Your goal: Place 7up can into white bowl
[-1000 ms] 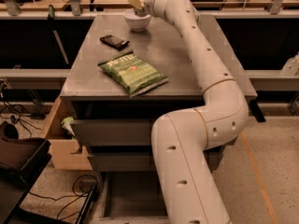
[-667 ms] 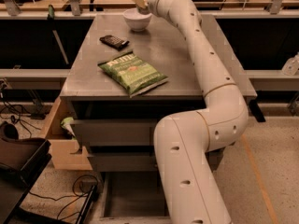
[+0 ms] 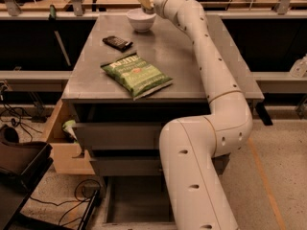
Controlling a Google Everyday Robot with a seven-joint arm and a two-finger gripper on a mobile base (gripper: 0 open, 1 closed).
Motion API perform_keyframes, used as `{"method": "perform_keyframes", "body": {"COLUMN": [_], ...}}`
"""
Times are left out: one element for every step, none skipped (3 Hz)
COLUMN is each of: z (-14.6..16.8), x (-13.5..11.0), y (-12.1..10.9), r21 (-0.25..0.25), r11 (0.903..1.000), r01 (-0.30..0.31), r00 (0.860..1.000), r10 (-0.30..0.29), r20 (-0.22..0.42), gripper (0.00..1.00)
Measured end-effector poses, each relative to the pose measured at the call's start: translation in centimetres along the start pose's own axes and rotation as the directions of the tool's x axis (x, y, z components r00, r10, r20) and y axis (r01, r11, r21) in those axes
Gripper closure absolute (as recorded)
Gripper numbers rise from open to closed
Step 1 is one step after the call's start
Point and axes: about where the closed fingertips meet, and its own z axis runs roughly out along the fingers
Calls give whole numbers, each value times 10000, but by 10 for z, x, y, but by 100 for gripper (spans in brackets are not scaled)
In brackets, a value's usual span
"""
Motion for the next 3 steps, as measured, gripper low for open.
{"method": "perform_keyframes", "body": {"z": [16,22,24], "x": [-3,1,2], "y": [21,24,28], "r21": [-162,-51,-94], "r11": [9996,9998,9998], "r01": [230,197,187], "r00": [9995,9995,9995], "r10": [-227,-195,-185], "r20": [218,251,247], "gripper": [100,100,75]}}
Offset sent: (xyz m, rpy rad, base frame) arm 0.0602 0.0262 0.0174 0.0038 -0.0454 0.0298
